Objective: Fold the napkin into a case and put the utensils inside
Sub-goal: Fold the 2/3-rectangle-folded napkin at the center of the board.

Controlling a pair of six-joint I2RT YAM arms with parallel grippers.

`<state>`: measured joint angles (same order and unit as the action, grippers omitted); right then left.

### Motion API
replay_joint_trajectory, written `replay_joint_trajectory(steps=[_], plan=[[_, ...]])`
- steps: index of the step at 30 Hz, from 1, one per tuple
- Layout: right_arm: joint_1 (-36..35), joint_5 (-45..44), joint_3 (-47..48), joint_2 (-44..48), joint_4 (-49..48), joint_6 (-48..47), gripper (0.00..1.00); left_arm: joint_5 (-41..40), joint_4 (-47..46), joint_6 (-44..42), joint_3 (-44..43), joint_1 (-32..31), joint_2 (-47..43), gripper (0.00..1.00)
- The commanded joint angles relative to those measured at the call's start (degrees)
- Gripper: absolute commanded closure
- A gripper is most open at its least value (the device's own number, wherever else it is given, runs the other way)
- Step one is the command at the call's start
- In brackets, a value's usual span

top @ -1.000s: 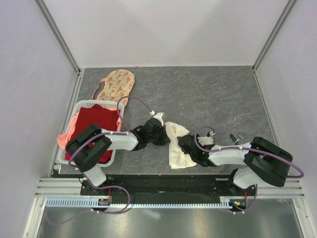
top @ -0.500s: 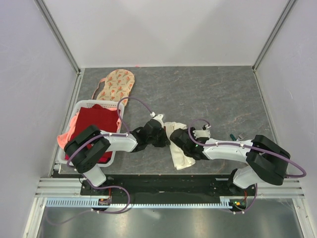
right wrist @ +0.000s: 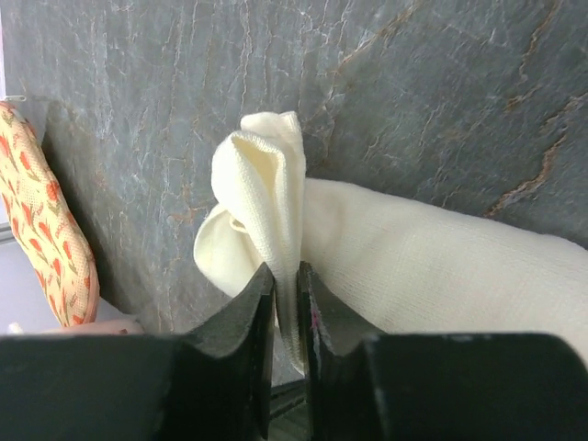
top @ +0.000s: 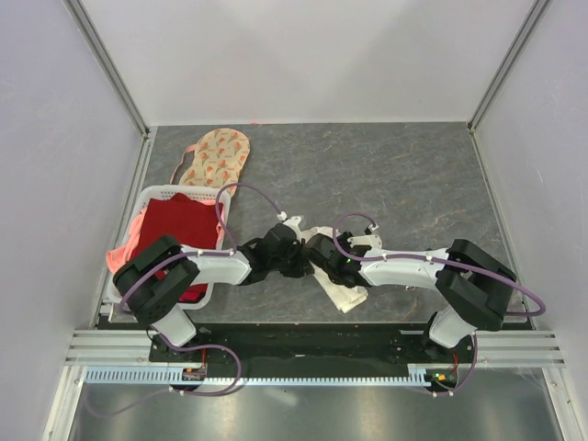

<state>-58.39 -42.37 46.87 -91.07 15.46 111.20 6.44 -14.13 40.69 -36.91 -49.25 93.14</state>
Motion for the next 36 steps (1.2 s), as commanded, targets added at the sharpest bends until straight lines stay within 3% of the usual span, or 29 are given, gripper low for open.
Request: replay_joint_trajectory(steps=[1, 8, 16, 23, 29, 36], plan=[[-0.41, -2.10, -0.02, 0.28, 0.45, -2.30, 0.74, 0.33, 3.05, -0.34, 2.36, -0.23, -3.84, 0.97], [-0.32, -0.61, 0.15, 0.19, -0.26, -5.21, 0.69, -1.16, 7.79, -1.58, 3.16, 0.74, -11.48, 0.92], [-0.41, 1.67, 0.59, -1.30, -2.28, -8.36, 0.60, 0.50, 13.68, -4.30, 3.69, 8.03, -18.52, 0.91], [-1.64, 0.63, 2.87, -4.91, -4.04, -14.59, 0.58, 13.94, 16.75, 0.00, 2.37, 14.80, -26.60, 0.91], [-3.57, -3.42, 10.50, -8.77, -0.89, -29.36, 0.57, 24.49, 18.18, 2.02, 1.22, 21.64, -30.12, 0.89], [-4.01, -1.49, 17.19, -13.25, 2.37, -49.30, 0.54, 28.37, 18.26, 1.94, 1.75, 25.43, -30.04, 0.89]])
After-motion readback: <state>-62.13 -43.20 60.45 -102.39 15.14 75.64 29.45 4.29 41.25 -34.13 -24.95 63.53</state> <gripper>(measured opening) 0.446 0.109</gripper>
